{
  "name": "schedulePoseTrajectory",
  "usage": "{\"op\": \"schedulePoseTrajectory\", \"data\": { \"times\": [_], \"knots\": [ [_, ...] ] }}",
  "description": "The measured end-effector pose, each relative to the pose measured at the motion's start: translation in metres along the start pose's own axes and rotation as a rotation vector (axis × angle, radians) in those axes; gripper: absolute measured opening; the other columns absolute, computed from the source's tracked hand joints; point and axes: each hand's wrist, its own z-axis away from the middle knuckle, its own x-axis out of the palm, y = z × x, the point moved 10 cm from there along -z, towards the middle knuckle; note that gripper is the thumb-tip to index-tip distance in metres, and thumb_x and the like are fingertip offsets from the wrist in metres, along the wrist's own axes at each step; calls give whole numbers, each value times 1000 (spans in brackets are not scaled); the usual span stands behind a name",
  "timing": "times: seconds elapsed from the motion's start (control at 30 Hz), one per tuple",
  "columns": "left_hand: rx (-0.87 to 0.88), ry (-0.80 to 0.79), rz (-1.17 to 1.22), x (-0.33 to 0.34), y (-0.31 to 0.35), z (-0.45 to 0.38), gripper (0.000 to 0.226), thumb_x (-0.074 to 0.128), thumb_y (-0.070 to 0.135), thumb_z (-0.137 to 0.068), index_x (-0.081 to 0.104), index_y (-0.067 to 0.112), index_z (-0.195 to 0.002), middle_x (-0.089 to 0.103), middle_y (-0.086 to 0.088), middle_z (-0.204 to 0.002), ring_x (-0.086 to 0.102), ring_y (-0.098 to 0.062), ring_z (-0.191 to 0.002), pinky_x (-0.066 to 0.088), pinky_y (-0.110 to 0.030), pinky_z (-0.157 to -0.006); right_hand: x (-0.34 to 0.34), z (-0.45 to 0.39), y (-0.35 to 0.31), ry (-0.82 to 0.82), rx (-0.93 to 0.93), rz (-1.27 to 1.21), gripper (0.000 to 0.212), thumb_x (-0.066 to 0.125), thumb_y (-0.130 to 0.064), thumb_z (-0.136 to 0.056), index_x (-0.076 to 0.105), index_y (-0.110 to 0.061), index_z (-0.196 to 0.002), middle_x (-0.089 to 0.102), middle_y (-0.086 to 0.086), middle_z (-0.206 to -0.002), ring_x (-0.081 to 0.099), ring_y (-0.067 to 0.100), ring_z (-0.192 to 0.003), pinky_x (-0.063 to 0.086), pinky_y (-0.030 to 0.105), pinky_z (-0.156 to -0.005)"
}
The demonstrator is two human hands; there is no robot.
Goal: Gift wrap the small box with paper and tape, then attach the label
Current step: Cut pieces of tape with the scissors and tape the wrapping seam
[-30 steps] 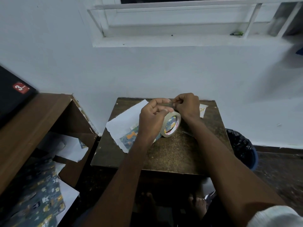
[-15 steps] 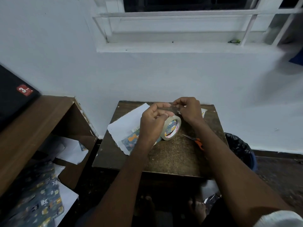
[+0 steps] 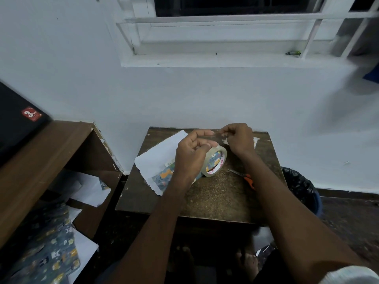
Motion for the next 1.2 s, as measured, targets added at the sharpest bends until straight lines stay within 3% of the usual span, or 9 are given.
{"op": "schedulePoseTrajectory", "data": {
  "times": [0.13, 0.3, 0.37, 0.5, 0.7, 0.83, 0.93, 1.07, 1.2],
  "knots": [
    [5, 4, -7, 0, 0, 0, 26, 66, 7, -95, 74, 25, -112, 82, 2, -93, 77, -17, -98, 62, -52, -92, -2, 2, 1, -32, 40, -237, 43, 49, 21, -83, 79, -5, -99, 78, 7, -88, 75, 21, -84, 62, 28, -80],
    [-1, 2, -7, 0, 0, -1, 26, 66, 8, -95, 74, 25, -113, 82, 3, -94, 77, -17, -98, 62, -53, -92, -1, 3, 1, -19, 20, -207, 25, 83, 6, -77, 81, -10, -96, 76, 3, -81, 70, 9, -72, 62, 24, -70],
    [-4, -1, -10, 0, -1, -1, 25, 67, 10, -95, 74, 25, -113, 82, 4, -94, 77, -17, -98, 62, -53, -92, -1, 2, -1, -22, 0, -160, 25, 88, -1, -75, 81, -12, -96, 77, -1, -85, 71, 8, -76, 59, 20, -71],
    [2, -6, 6, 0, 0, 0, 24, 67, 16, -91, 74, 25, -112, 82, 2, -94, 77, -18, -99, 62, -52, -92, -2, 3, 2, -26, 31, -226, 17, 78, 0, -83, 82, -14, -91, 79, -3, -82, 74, 11, -79, 56, 17, -67],
    [-1, -6, 9, 0, 0, 0, 25, 66, 6, -96, 74, 24, -112, 82, 2, -93, 77, -15, -98, 62, -48, -92, 3, 8, 19, -54, 325, -763, 10, 68, 0, -87, 76, -3, -92, 76, 13, -84, 69, 20, -77, 58, 27, -67],
    [-7, -3, 19, 0, 1, 0, 25, 66, 5, -95, 74, 23, -112, 82, 1, -92, 77, -16, -97, 62, -48, -91, 8, 11, 17, -103, 342, -841, 14, 67, 10, -86, 74, -2, -92, 76, 14, -86, 73, 21, -79, 60, 30, -74],
    [-4, -2, 17, 0, 1, 0, 25, 66, 6, -95, 74, 23, -112, 81, 0, -92, 77, -17, -97, 63, -49, -91, 11, 12, 15, -114, 384, -914, 21, 58, 14, -86, 70, -2, -83, 73, 13, -80, 71, 20, -72, 60, 27, -70],
    [-4, -3, 14, 0, 0, 0, 25, 66, 7, -96, 74, 23, -114, 82, 1, -93, 77, -16, -98, 62, -48, -91, 9, 11, 15, -80, 397, -926, 24, 48, 3, -89, 69, -4, -80, 68, 10, -71, 63, 20, -64, 54, 27, -61],
    [-6, -1, 15, 0, 0, 0, 25, 66, 6, -96, 74, 22, -114, 81, 2, -92, 77, -16, -97, 63, -47, -90, 10, 10, 16, -114, 385, -903, 27, 48, -10, -93, 73, -2, -87, 75, 14, -81, 71, 22, -71, 57, 29, -67]
  ]
}}
